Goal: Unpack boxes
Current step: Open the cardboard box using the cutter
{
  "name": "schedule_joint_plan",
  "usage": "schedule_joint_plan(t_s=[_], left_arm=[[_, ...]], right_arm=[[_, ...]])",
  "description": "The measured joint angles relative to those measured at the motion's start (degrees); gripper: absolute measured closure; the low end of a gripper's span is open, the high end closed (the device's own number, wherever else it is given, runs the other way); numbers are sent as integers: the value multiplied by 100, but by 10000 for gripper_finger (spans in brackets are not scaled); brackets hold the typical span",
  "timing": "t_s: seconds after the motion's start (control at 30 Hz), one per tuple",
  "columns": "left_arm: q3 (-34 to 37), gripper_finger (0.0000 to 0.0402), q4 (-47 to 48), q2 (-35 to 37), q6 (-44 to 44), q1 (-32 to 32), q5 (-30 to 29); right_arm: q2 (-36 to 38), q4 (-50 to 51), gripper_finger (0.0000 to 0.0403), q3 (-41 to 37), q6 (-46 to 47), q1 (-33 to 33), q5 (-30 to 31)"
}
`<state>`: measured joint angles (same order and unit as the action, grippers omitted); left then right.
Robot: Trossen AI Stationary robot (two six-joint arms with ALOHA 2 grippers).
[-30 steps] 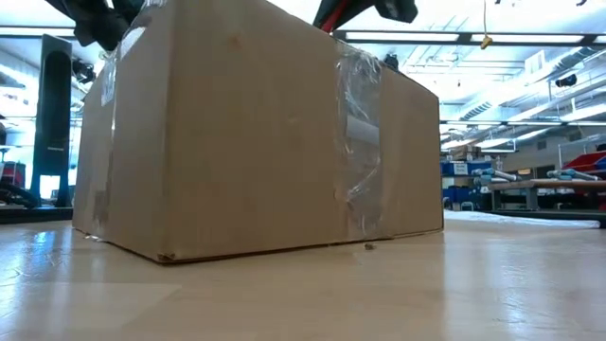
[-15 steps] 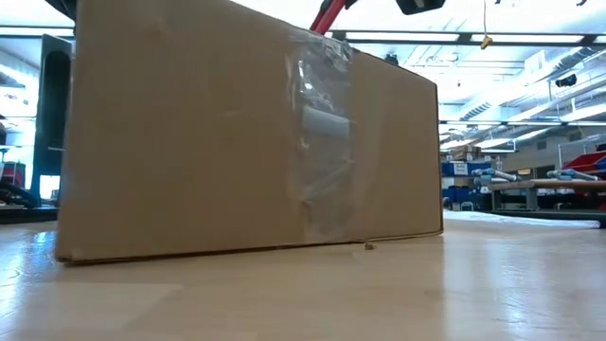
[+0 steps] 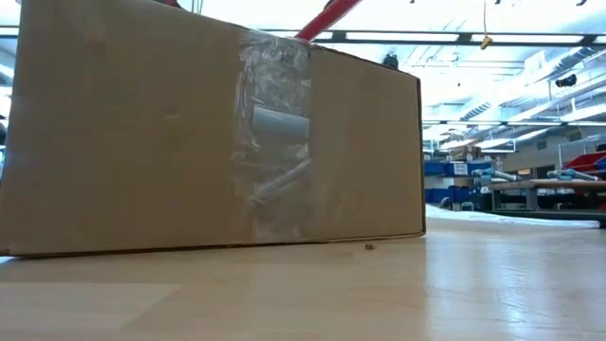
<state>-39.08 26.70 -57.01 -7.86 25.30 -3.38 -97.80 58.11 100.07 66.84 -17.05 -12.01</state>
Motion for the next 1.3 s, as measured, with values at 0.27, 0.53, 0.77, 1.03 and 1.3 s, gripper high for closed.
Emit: schedule_joint_plan(t_s=[0.27, 0.53, 0.77, 1.03, 1.3], left_arm=[[4, 229, -86, -4, -123, -2, 136], [4, 229, -108, -4, -137, -9, 167], [-1, 229, -120, -4, -139, -13, 183], [-3, 229, -127, -4, -142, -13, 199], [-7, 229, -175, -4, -144, -15, 225]], right_arm=[[3, -3, 331, 0, -95, 20, 313], [420, 410, 278, 7, 98, 11, 730], [564, 493, 217, 6, 5, -229, 1114], [562, 266, 186, -470, 405, -884, 2406], [554, -1252, 192, -1585, 1427, -1340, 3340]])
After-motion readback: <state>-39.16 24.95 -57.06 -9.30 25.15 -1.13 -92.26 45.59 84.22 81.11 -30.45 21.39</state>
